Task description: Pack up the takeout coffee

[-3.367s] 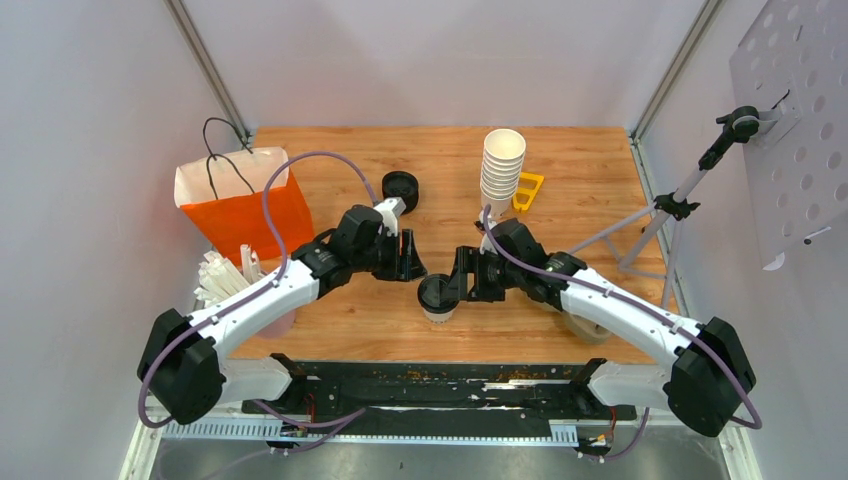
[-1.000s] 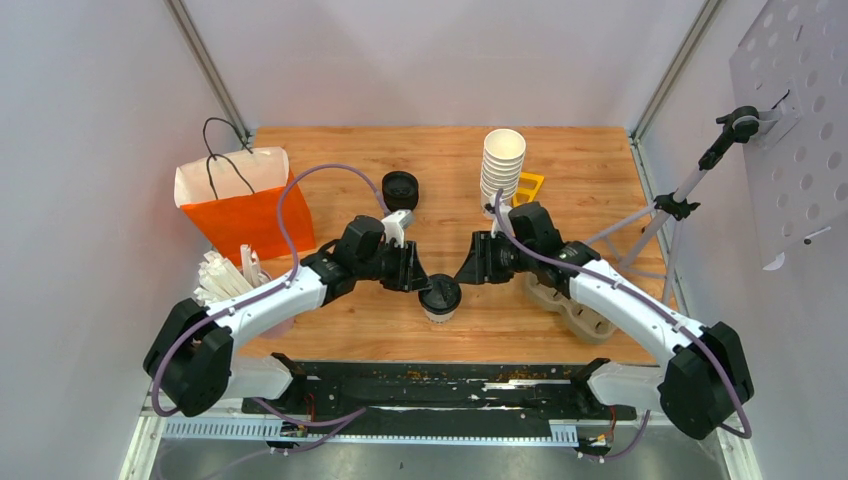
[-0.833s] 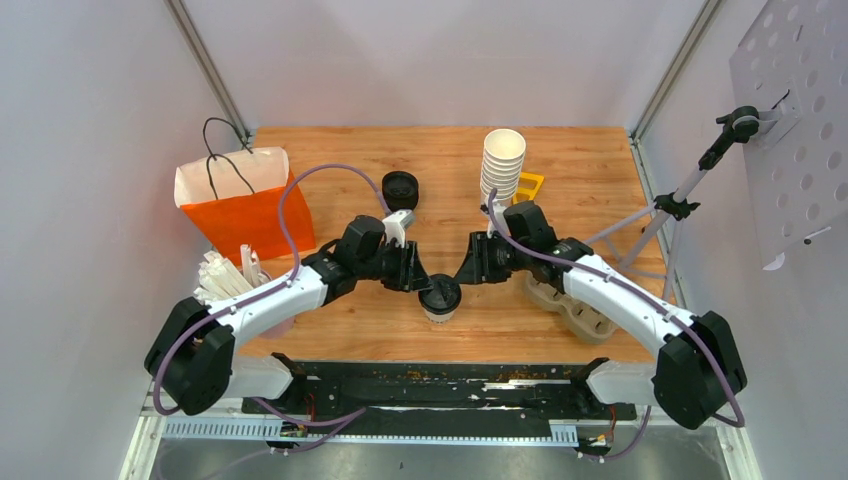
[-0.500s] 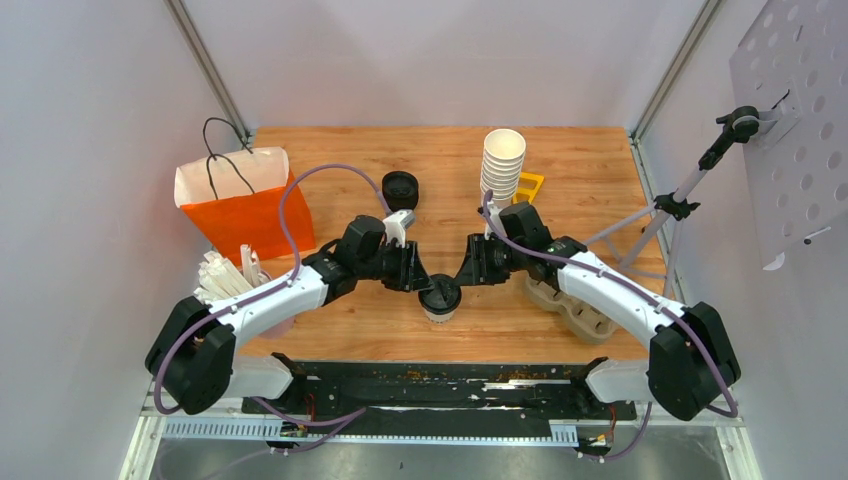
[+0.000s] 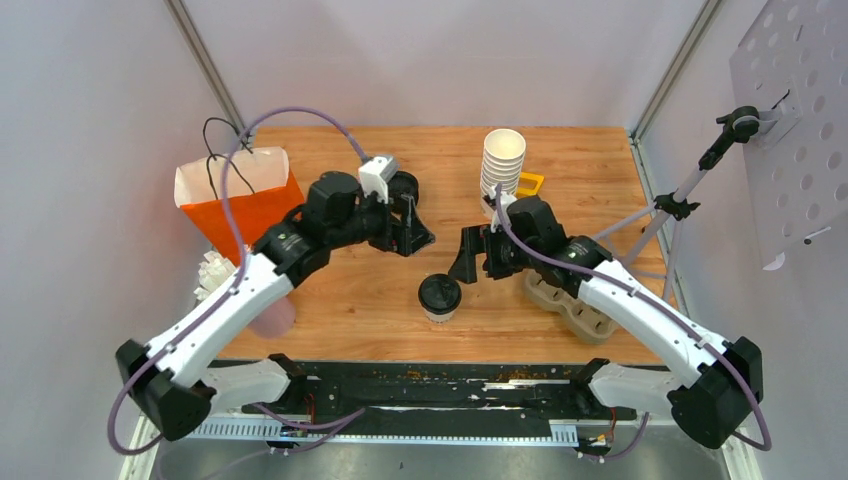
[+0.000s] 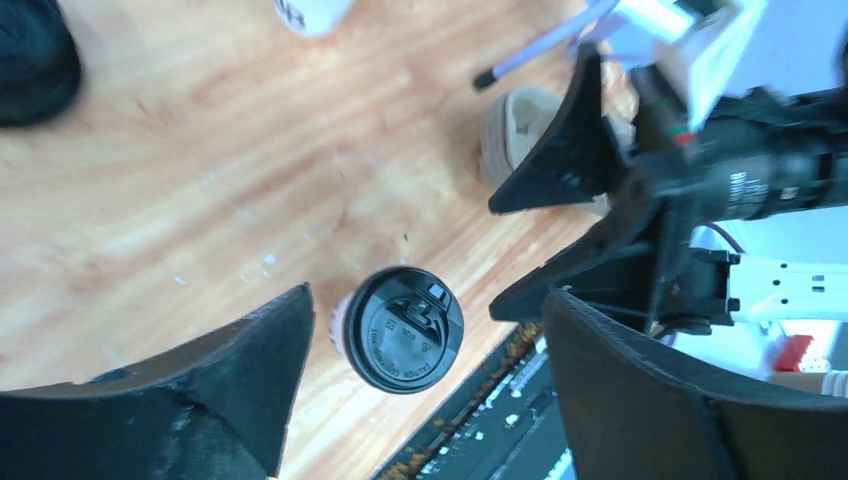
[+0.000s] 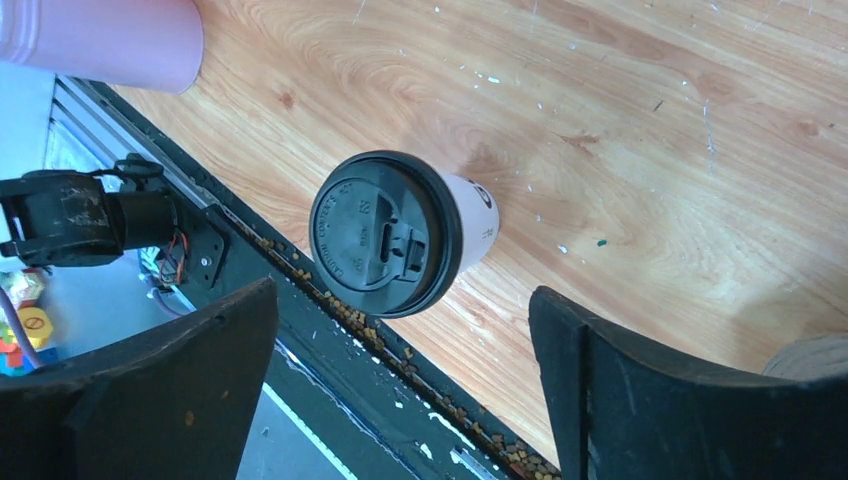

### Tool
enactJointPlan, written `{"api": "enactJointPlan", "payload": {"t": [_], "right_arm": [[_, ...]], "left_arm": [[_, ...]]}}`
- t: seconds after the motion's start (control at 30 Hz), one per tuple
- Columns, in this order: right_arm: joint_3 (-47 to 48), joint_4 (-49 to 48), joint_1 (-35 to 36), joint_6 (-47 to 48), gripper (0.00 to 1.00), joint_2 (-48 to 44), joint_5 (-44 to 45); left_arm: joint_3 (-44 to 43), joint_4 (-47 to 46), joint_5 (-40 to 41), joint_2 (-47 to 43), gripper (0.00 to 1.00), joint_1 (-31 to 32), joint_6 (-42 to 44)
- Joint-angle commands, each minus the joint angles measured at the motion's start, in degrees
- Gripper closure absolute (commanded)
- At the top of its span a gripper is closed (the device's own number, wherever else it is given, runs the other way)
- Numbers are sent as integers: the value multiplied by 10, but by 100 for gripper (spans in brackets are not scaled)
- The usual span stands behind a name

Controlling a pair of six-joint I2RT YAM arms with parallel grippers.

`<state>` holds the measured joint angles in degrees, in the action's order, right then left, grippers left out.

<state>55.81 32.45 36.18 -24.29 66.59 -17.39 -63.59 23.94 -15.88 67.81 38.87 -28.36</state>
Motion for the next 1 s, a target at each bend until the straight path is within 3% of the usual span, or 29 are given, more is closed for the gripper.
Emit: {"api": "enactJointPlan", "payload": {"t": [0.0, 0.2, 0.4, 0.7, 0.97], "right_arm": [[47, 32, 61, 16, 1, -12, 103], [114, 76, 150, 36, 0, 47, 215], [163, 101, 209, 53, 0, 117, 268], [187, 123, 237, 67, 0, 183, 306], [183, 114, 247, 73, 0, 210, 308]], "left_arm": [[-74, 108, 69, -79, 1, -1, 56], [-116, 191, 125, -159, 0, -1, 94], [-58, 202, 147, -250, 0, -1, 102], [-2, 191, 158, -328, 0, -1, 128], [10, 189, 179, -334, 0, -1, 140]]}}
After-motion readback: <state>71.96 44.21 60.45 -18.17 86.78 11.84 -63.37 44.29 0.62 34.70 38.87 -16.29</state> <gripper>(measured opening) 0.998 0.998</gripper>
